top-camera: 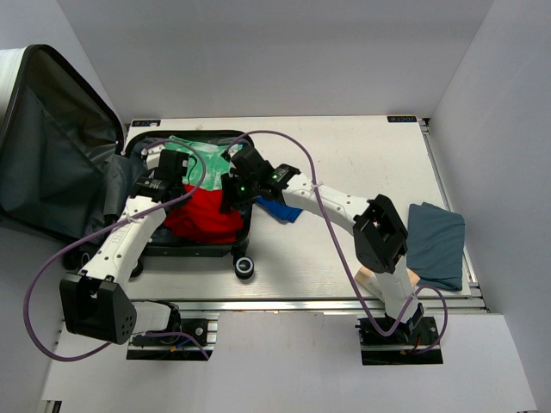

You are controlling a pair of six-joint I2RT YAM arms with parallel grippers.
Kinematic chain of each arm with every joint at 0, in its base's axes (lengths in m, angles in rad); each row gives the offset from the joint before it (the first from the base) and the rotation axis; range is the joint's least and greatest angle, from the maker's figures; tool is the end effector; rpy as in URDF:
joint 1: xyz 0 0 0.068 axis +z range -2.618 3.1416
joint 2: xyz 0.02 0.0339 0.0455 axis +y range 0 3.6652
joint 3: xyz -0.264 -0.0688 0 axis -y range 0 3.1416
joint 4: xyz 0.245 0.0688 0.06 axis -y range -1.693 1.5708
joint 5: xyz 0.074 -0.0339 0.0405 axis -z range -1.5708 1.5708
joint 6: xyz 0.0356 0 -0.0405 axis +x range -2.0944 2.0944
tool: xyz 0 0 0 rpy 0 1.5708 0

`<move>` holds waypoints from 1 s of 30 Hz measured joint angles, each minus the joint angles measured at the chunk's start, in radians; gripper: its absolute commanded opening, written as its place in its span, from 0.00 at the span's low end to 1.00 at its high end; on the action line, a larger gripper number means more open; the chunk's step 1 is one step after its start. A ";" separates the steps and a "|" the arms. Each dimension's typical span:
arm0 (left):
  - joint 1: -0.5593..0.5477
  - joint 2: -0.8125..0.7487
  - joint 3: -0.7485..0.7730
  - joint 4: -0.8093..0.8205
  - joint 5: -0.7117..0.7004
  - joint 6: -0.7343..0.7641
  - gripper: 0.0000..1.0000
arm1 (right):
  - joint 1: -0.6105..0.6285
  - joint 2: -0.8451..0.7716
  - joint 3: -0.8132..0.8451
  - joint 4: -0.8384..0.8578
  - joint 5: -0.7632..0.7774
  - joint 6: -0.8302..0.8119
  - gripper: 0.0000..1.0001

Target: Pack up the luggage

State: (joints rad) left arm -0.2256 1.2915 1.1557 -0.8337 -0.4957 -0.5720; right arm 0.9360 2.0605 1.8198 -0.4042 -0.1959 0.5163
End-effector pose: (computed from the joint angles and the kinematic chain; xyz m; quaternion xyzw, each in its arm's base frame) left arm 0.2549 -0.0411 0.3067 -0.2311 0.8996 0.1044 0.3555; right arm 0.2811 0.3934 0.2809 -0.2282 0.8618 0.3605 0.2742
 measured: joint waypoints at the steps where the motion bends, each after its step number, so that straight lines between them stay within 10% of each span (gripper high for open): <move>1: 0.009 -0.002 -0.024 0.007 0.015 0.000 0.00 | 0.002 0.009 -0.008 -0.008 0.005 0.001 0.00; 19: 0.054 -0.069 -0.214 0.014 0.138 -0.006 0.01 | 0.002 -0.013 -0.143 0.008 0.021 0.026 0.00; 22: 0.055 -0.042 -0.214 0.041 0.135 -0.007 0.24 | 0.003 -0.013 -0.143 0.010 0.028 0.031 0.00; 24: 0.055 -0.029 -0.212 0.059 0.132 -0.005 0.53 | 0.004 -0.013 -0.142 0.011 0.038 0.034 0.15; 30: 0.060 0.035 -0.132 0.039 0.055 -0.008 0.87 | 0.018 -0.016 -0.117 -0.012 0.058 0.034 0.60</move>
State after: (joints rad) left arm -0.1654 1.3262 1.0237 -0.7948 -0.4408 -0.5800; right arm 0.9535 2.0445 1.7031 -0.4160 -0.1379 0.5503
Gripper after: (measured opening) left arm 0.811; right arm 0.546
